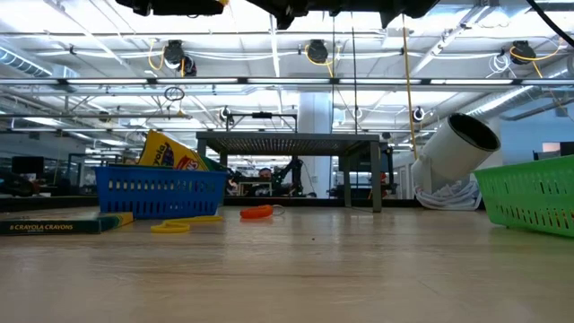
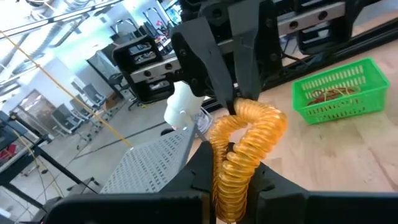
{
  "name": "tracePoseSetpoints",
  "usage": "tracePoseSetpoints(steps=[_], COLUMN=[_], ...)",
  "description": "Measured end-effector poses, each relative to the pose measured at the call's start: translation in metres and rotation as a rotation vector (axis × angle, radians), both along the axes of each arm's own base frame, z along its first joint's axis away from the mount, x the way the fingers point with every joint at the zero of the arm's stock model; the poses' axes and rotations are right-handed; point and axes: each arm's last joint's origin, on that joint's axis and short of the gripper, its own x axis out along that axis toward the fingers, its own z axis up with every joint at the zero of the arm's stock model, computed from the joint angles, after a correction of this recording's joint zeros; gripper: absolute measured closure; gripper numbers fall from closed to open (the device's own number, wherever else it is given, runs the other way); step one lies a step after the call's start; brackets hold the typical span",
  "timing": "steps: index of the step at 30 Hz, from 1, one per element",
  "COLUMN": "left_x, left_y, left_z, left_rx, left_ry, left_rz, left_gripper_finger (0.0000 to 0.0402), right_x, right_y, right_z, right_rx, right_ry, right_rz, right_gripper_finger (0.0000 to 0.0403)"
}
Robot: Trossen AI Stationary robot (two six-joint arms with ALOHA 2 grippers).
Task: Pick & Place Office Desk Supplies
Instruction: Put the yellow spiral keychain into the red bin
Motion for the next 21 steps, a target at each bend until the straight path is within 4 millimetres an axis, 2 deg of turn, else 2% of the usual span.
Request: tracePoseSetpoints(steps=[7,18,21], left_x=[-0.0001,-0.0028,-0.0086], left_y=[0.0004,-0.003,-0.0055], left_z=[-0.0002,-0.0019,-0.0011], left_rx=[-0.001,0.014,0.023], left_ry=[0.001,0.016,0.033], left_rz=[0.013,0.052,0.058], left_gripper_finger=[0.0379,0.0379,0.0379], right_x=[0.0,-0.0005,-0.0005], right_y=[-0.0001,0.0031,0.0031], right_z=[0.0014,0.0096,0.0094], right_rx=[0.029,0.074,0.09], right_ry=[-0.01,-0.089,-0.082], right_rz=[-0.001,0.011,0.011], right_gripper_finger=[0.0376,0.0264,0.0239])
